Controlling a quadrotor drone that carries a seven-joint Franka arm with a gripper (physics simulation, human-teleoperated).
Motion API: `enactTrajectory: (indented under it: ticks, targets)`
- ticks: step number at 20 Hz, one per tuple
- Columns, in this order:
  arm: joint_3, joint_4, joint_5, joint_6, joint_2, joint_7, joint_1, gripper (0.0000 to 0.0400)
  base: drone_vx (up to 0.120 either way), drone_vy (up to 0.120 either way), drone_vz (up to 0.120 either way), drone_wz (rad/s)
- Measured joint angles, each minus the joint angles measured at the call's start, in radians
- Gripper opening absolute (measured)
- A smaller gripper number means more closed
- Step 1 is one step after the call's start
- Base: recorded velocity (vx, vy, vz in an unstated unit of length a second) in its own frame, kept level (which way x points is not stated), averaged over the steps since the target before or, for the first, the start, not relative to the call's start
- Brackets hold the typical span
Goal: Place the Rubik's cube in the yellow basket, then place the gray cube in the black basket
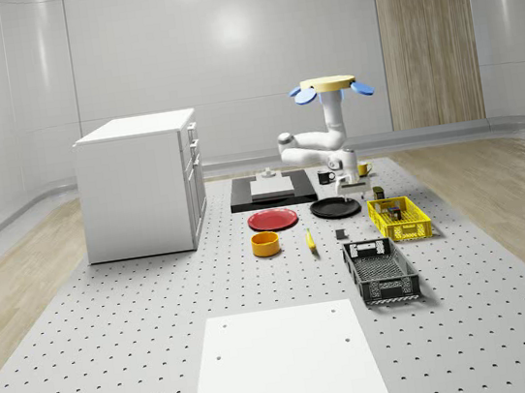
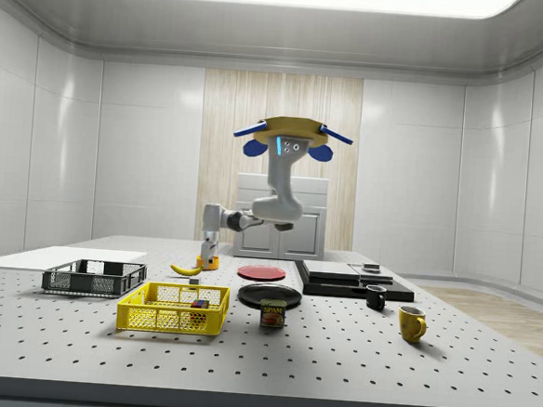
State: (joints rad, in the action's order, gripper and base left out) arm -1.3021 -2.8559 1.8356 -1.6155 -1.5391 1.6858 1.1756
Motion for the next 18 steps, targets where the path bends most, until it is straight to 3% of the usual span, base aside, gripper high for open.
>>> enactTrajectory:
  ticks: [10,18]
  targets:
    - [0.000,0.000,-0.001,-0.002,-0.002,0.000,0.001,0.0400,0.120,-0.120,0.000,0.000]
    - [0.000,0.000,-0.001,-0.003,-0.003,0.001,0.001,0.0400,0.005,-0.120,0.000,0.000]
